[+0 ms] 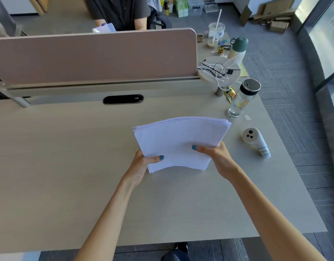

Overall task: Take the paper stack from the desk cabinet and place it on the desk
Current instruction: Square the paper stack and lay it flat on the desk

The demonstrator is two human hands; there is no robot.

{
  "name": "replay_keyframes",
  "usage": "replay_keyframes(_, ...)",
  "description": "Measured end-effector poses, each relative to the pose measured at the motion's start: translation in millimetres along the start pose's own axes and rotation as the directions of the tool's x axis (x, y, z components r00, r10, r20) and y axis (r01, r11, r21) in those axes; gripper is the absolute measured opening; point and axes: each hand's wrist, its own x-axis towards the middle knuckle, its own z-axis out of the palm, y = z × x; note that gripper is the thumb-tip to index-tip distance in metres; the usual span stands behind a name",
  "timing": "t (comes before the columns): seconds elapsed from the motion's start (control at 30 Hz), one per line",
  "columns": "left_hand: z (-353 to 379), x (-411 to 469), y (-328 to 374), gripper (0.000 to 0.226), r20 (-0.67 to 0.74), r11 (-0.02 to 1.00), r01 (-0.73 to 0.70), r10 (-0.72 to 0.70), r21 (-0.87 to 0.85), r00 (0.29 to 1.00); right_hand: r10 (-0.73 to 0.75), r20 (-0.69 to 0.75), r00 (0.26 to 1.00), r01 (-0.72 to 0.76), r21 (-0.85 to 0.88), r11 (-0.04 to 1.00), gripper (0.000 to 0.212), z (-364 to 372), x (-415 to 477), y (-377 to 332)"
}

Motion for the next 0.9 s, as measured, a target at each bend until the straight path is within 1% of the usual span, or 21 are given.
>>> replay_keyframes(0.1,-1.0,1.0,1.6,0.052,0.022,1.000,0.001,-0.001,0.024,1.000,0.000,0.012,1.000,0.000,-0.003,1.000,0.030,-2.2,-1.4,-0.8)
replay_keyframes(0.2,-11.0,-0.1,13.5,0.056,0.049,0.994,0.006,-0.011,0.107,0.999,0.005,0.043,0.999,-0.004,-0.022,1.000,0.039,-9.6,-0.1,-6.5)
replay_keyframes(0.3,-15.1,-3.9,36.3,0.058,0.087,0.983,-0.023,0.008,0.183,0.996,0.011,0.146,0.989,0.002,-0.090,0.996,0.044,-18.9,1.7,-16.2)
replay_keyframes(0.43,-11.0,-6.4,56.1,0.054,0.148,0.975,-0.043,0.011,0.217,0.989,0.017,0.280,0.960,0.023,-0.140,0.990,0.046,-24.0,-0.5,-33.5)
replay_keyframes(0.57,5.5,-7.8,58.9,0.066,0.133,0.971,-0.064,0.034,0.231,0.991,0.017,0.348,0.937,0.046,-0.171,0.984,0.060,-20.5,-0.5,-45.1)
replay_keyframes(0.6,8.1,-8.5,60.1,0.066,0.120,0.973,-0.076,0.051,0.217,0.991,0.012,0.343,0.939,0.050,-0.170,0.984,0.060,-20.7,0.7,-46.8)
replay_keyframes(0.67,9.8,-11.2,64.5,0.061,0.079,0.977,-0.100,0.087,0.190,0.993,0.009,0.313,0.950,0.044,-0.161,0.986,0.052,-23.3,3.3,-53.1)
replay_keyframes(0.77,13.8,-17.7,73.5,0.036,-0.002,0.972,-0.155,0.158,0.178,0.987,-0.025,0.313,0.949,0.083,-0.175,0.981,0.032,-27.6,5.6,-62.8)
replay_keyframes(0.83,20.1,-23.3,80.4,0.026,-0.126,0.964,-0.199,0.223,0.175,0.967,-0.064,0.292,0.954,0.110,-0.143,0.984,0.024,-27.0,5.0,-66.7)
replay_keyframes(0.9,25.6,-28.4,82.4,0.027,-0.277,0.958,-0.243,0.278,0.154,0.920,-0.080,0.251,0.965,0.110,-0.109,0.988,0.026,-25.1,3.3,-68.3)
